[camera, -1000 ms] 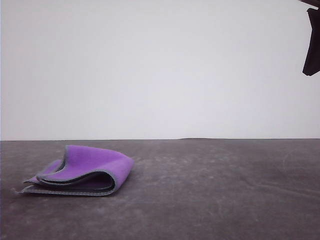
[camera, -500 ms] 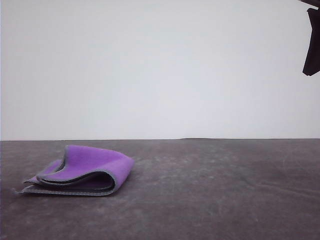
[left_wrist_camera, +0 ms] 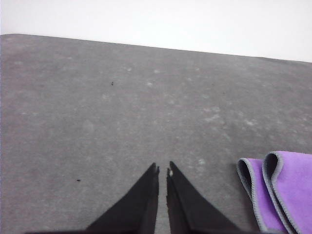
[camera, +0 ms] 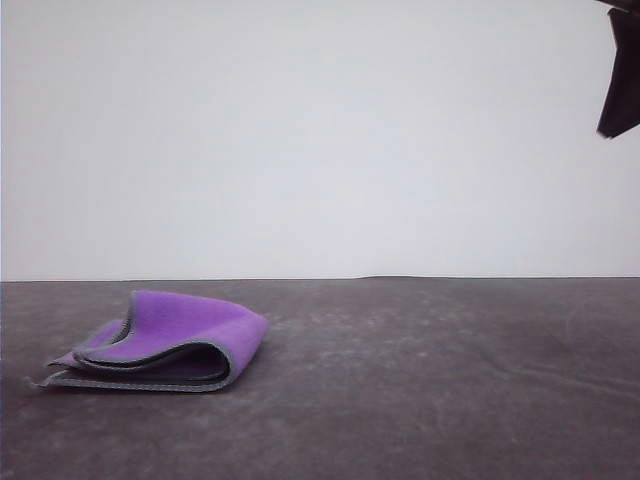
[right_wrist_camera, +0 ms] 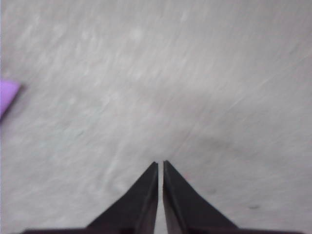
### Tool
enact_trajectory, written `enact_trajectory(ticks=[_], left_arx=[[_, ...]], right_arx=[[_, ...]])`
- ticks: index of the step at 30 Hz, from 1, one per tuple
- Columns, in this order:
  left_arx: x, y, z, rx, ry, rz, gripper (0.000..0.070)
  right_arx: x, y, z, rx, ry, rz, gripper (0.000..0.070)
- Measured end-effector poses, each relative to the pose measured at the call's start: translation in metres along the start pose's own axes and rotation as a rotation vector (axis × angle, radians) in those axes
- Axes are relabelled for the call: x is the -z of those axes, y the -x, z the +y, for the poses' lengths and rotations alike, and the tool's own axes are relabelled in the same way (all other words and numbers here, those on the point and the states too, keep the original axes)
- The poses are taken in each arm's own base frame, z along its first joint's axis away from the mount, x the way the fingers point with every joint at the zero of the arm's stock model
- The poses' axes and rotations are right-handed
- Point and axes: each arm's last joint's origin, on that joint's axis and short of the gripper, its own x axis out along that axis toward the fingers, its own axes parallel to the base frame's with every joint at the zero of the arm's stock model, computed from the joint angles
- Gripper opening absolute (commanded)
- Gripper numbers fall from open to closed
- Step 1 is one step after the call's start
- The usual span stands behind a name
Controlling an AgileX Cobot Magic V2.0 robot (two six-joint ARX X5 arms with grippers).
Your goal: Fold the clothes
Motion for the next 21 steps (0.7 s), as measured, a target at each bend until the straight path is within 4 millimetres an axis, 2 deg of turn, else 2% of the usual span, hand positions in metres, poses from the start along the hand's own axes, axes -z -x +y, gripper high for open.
enact_trajectory(ticks=[5, 9, 15, 18, 21], left_arx=[[0.000, 0.000, 0.000, 0.000, 0.000, 0.000, 0.0017], [0.000, 0.000, 0.000, 0.000, 0.000, 0.000, 0.0017], [0.000, 0.000, 0.000, 0.000, 0.000, 0.000, 0.0017], [0.000, 0.000, 0.000, 0.000, 0.000, 0.000, 0.0017], [0.000, 0.000, 0.000, 0.000, 0.000, 0.000, 0.0017]], right_arx=[[0.009, 0.041, 0.005, 0.046, 0.081, -0.265, 0.0011], [0.042, 0.054, 0.006, 0.085, 0.108, -0.422, 0.0011], [0.109, 0.042, 0.008, 0.128, 0.118, -0.538, 0.0011], [0.136, 0.028, 0.007, 0.139, 0.116, -0.553, 0.0011], [0.153, 0.015, 0.005, 0.149, 0.110, -0.551, 0.0010]])
